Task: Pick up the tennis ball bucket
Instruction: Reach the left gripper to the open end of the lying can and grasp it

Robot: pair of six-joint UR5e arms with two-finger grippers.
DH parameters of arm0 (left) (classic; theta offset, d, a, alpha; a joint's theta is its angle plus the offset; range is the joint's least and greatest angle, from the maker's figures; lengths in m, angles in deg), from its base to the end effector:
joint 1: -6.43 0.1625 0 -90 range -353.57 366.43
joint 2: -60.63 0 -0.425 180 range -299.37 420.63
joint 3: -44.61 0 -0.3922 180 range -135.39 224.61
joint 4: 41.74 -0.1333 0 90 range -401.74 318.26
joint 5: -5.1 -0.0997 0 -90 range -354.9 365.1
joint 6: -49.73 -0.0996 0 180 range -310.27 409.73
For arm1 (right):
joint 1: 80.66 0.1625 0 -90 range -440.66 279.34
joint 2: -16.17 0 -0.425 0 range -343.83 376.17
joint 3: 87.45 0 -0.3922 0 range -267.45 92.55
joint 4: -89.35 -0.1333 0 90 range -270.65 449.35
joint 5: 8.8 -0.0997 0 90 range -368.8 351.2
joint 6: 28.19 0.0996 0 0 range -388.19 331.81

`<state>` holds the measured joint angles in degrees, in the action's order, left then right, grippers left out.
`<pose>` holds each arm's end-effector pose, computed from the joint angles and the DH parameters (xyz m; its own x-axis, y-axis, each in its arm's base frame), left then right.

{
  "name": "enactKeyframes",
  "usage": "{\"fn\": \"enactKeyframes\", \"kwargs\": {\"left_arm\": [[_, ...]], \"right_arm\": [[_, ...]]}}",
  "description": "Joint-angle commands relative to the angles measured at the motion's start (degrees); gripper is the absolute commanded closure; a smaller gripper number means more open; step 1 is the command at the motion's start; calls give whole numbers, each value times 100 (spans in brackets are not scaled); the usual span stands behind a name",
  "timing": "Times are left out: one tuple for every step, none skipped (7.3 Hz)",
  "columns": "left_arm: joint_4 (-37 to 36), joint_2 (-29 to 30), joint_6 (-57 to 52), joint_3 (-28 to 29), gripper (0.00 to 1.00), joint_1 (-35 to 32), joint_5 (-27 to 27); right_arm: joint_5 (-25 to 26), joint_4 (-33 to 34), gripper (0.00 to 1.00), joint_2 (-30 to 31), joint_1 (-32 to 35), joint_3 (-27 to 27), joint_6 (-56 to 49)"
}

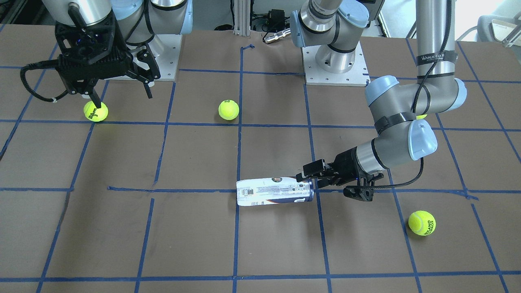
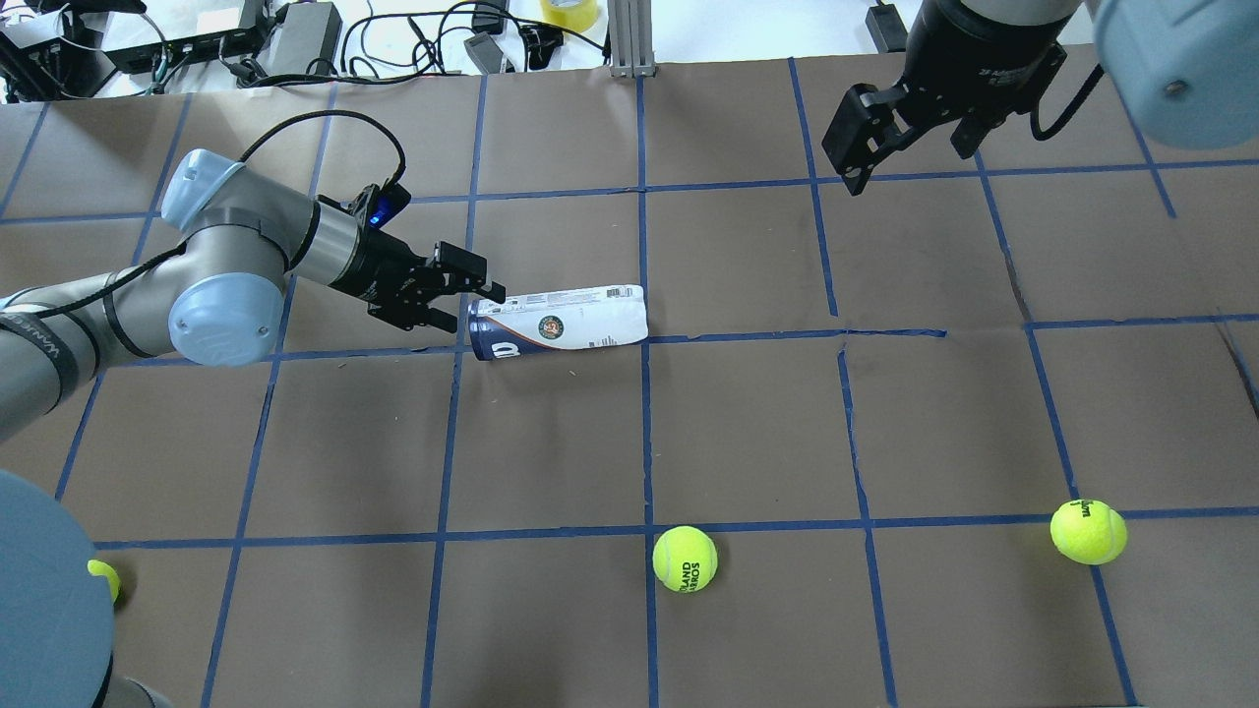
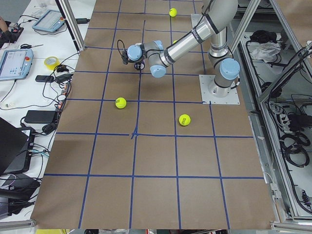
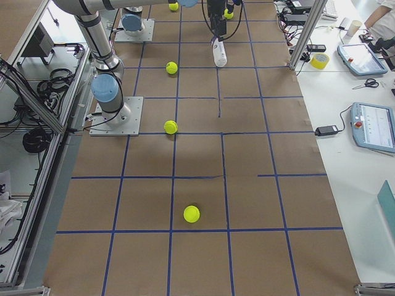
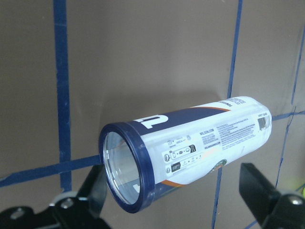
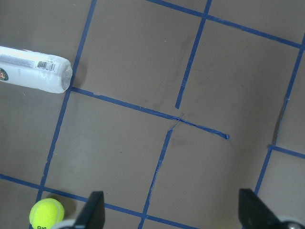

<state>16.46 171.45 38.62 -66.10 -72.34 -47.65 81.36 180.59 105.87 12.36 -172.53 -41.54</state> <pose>-0.0868 -0.5571 0.2047 -0.7836 -0.0643 0.6180 -0.0417 0.9978 0.0509 0.1593 -0.4948 0.5302 -0.9595 -0.2804 0.0263 -0.2816 0.9545 -0.0987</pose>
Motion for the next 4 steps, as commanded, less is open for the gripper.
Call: {"fn": "enactKeyframes", "kwargs": {"left_arm": [[-159,62,65,-38,0,-295,10],[-160,123,65,-47,0,-314,10],[-160,133,65,-47,11,-323,1],[-160,133,65,-38,53,-323,-17]], "right_arm": [[-24,-141,0,82,-116,0,376],[-25,-159,0,109,-169,0,543],[-25,-316,0,135,-178,0,1015],[-33,-343,0,161,-179,0,1106]]}}
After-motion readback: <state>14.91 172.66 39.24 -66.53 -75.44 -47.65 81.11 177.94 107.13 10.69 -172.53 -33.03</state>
